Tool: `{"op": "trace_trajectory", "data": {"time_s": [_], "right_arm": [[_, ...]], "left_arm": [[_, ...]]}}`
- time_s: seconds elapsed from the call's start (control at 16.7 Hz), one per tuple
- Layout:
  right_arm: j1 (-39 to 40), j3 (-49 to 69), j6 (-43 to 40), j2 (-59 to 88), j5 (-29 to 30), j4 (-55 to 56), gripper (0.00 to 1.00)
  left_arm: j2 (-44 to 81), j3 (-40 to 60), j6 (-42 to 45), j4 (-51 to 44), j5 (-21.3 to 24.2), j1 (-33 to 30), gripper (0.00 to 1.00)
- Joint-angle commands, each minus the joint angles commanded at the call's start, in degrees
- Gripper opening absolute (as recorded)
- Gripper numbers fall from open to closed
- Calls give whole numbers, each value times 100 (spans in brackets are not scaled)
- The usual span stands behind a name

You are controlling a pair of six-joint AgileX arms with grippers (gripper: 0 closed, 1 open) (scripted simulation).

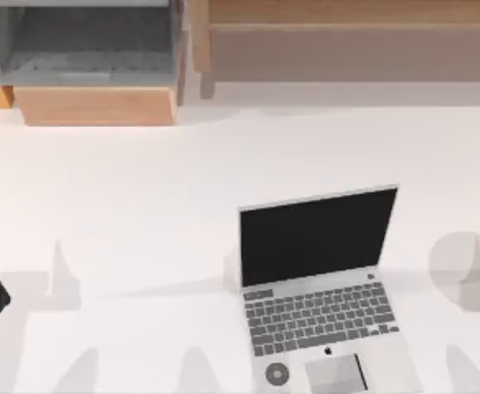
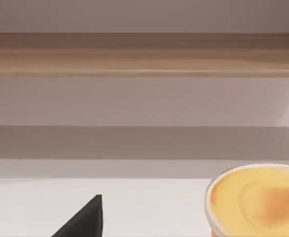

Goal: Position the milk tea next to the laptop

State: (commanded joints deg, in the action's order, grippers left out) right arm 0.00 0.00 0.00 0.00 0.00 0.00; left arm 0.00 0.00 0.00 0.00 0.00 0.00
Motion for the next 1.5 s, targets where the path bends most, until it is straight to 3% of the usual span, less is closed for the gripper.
{"op": "trace_trajectory", "data": {"time_s": [0.24,0.84,1.26,1.5], "right_arm": [[-222,-12,-102,225,-221,161,100],[-2411,-103,-758,2863,-2183,1158,100],[-2480,-96,-780,3020,-2258,1275,100],[-2372,10,-721,3899,-2149,2096,100]], "left_arm": [[0,0,0,0,0,0,100],[0,0,0,0,0,0,100],[0,0,0,0,0,0,100],[0,0,0,0,0,0,100]]}}
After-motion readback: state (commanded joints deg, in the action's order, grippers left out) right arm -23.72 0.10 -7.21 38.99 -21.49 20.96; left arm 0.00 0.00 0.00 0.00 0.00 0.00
